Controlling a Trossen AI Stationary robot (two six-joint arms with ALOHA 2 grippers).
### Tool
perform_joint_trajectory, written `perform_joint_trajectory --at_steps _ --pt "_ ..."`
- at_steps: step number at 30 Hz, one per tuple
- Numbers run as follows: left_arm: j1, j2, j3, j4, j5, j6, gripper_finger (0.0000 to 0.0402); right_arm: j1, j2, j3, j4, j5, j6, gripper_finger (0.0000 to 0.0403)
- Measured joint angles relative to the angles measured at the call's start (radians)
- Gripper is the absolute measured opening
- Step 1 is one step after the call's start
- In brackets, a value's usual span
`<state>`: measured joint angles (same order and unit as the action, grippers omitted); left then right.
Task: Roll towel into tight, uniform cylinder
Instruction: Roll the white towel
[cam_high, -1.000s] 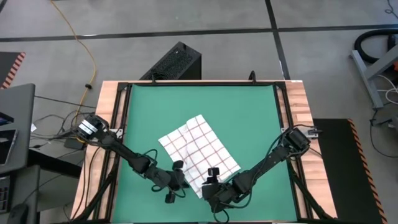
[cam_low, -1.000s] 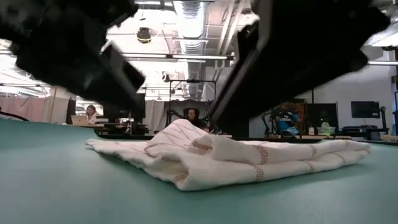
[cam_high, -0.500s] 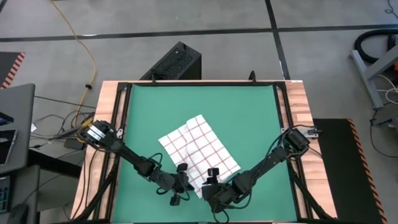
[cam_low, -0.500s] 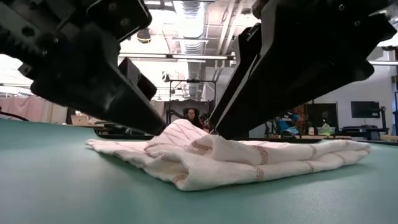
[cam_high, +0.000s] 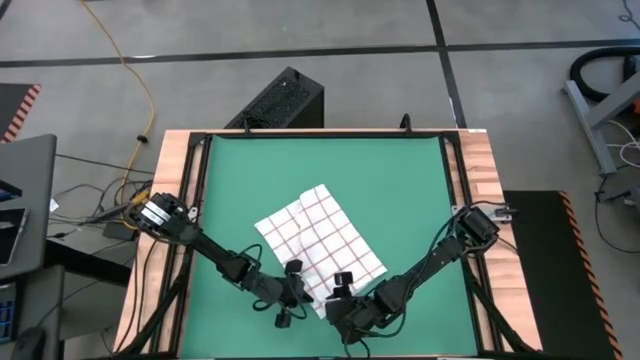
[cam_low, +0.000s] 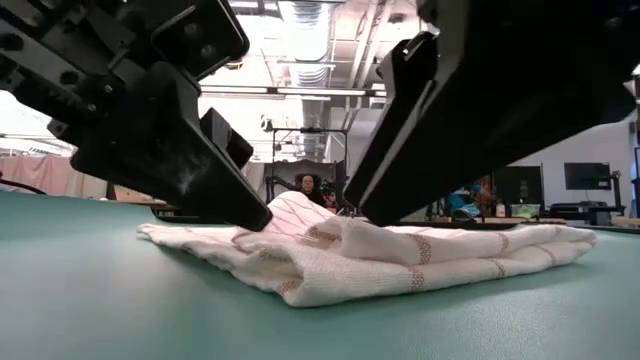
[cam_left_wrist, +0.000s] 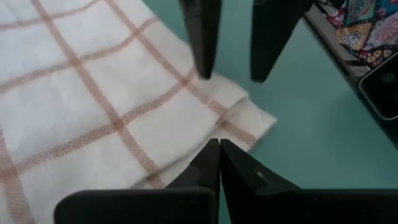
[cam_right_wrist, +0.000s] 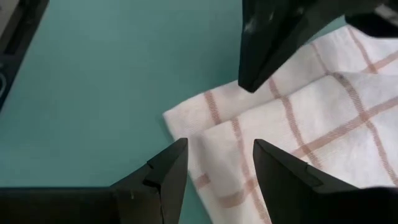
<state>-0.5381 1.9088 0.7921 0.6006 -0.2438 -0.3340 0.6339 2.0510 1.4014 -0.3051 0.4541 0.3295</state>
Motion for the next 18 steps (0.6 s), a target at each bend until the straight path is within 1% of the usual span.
perform_joint_trajectory --at_steps 5,11,18 --pt "-0.003 0.038 0.009 0.020 0.021 -0.022 0.0000 0.001 0.000 0.000 0.000 0.000 0.000 0.0202" --pt "0.000 0.053 0.024 0.017 0.044 -0.019 0.0000 -0.003 0.003 0.000 0.005 0.001 0.001 0.0202" --pt "0.004 0.057 0.024 0.017 0.046 -0.019 0.0000 0.005 0.062 -0.001 0.028 -0.007 0.002 0.0202"
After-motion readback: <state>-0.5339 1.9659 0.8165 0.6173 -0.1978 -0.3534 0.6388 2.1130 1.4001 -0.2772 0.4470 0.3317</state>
